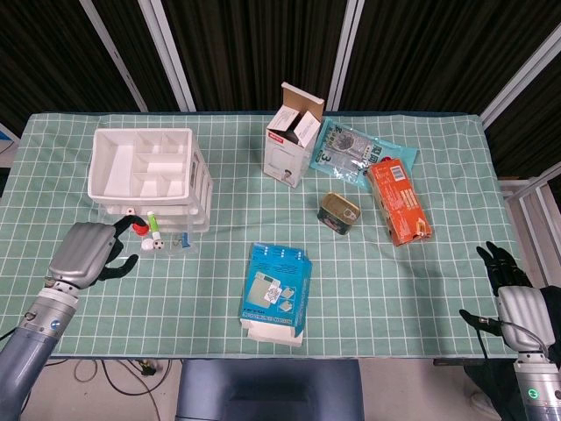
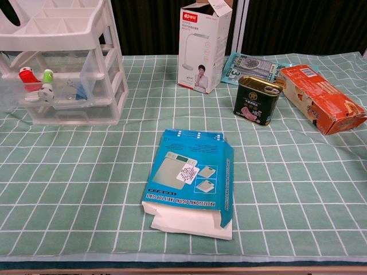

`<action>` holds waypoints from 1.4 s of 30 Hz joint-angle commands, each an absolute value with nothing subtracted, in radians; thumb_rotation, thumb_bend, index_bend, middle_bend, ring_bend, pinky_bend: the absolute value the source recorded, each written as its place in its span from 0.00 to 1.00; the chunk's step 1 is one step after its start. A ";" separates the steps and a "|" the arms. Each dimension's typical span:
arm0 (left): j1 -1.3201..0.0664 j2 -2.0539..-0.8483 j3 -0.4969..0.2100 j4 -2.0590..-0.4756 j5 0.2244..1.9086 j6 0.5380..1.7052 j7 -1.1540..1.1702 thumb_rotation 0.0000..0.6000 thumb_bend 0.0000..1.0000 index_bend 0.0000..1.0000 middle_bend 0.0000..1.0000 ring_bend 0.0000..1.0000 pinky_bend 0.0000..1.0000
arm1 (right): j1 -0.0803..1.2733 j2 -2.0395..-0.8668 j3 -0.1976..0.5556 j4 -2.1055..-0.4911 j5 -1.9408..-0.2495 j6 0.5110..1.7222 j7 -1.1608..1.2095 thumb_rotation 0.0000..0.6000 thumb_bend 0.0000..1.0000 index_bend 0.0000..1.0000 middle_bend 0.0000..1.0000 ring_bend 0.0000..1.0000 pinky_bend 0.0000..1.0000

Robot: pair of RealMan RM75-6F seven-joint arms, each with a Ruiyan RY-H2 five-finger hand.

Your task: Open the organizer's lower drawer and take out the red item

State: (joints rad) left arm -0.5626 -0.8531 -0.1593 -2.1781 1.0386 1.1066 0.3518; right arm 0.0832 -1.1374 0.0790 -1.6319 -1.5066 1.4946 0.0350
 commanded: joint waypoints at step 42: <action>-0.740 -0.977 -0.082 -1.639 1.277 0.772 0.320 1.00 0.30 0.41 1.00 1.00 1.00 | 0.083 -1.138 0.083 -1.632 -1.495 1.490 0.046 1.00 0.08 0.00 0.00 0.00 0.22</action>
